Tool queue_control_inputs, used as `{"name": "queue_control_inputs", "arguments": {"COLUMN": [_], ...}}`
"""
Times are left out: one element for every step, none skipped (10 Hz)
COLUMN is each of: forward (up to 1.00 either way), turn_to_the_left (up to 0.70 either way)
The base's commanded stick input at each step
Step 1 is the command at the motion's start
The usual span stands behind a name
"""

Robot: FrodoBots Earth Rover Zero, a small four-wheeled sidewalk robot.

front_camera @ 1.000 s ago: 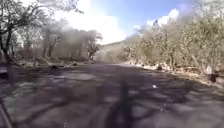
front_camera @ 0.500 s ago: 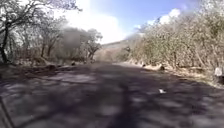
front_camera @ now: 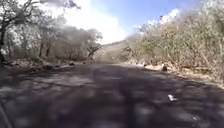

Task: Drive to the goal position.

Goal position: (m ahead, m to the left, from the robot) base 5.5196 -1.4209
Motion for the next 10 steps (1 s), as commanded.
{"name": "queue_control_inputs", "arguments": {"forward": [0.7,0.7,0.7,0.7,0.7,0.7,0.7,0.7,0.7,0.7], "turn_to_the_left": [0.0,0.0,0.0,0.0,0.0,0.0,0.0,0.0,0.0,0.0]}}
